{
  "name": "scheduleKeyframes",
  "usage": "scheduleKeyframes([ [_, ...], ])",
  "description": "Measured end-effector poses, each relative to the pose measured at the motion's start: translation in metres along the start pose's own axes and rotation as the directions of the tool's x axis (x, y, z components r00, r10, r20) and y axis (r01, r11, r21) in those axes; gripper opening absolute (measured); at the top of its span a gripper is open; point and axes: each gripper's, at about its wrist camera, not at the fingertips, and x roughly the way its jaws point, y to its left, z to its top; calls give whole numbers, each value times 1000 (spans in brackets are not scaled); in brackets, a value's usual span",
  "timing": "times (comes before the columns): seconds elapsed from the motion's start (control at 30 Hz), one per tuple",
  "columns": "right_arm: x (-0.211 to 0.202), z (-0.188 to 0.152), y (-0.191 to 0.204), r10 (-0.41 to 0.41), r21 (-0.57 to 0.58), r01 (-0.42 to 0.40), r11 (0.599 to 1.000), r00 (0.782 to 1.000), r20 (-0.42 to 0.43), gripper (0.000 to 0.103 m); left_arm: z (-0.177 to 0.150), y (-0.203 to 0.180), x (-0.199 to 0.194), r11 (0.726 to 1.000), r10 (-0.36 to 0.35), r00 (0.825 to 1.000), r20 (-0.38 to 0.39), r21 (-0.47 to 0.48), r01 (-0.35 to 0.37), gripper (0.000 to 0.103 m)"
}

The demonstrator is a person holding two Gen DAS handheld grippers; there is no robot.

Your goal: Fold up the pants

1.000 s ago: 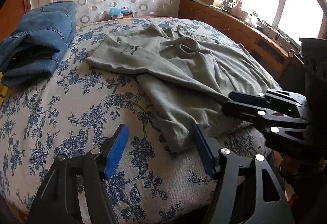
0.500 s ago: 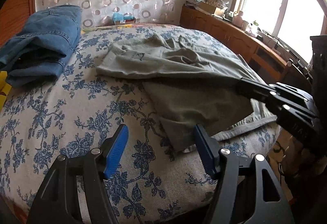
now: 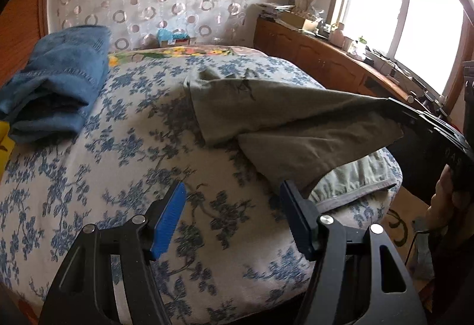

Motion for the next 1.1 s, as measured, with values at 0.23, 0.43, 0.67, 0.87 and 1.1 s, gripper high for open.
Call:
scheduleKeyframes([
  [0.23,-22,-5,-12,-46,18,46,999,999,3,2,19,-29,9,998,-38,999,7,56,38,67],
  [0.43,-33,-13,-18,-71,36,71,997,997,-8,2,17,-44,24,995,-51,999,-17,80,53,67],
  [0.67,-44,-26,-18,-83,55,84,995,996,-36,2,11,-48,35,996,-47,998,-43,79,51,67],
  [0.87,-38,-35,-24,-87,89,96,991,991,-103,2,6,-52,40,995,-42,997,-63,88,48,67],
  [1.1,-33,-30,-30,-75,110,93,990,985,-157,2,1,-52,44,995,-36,996,-77,87,42,67],
])
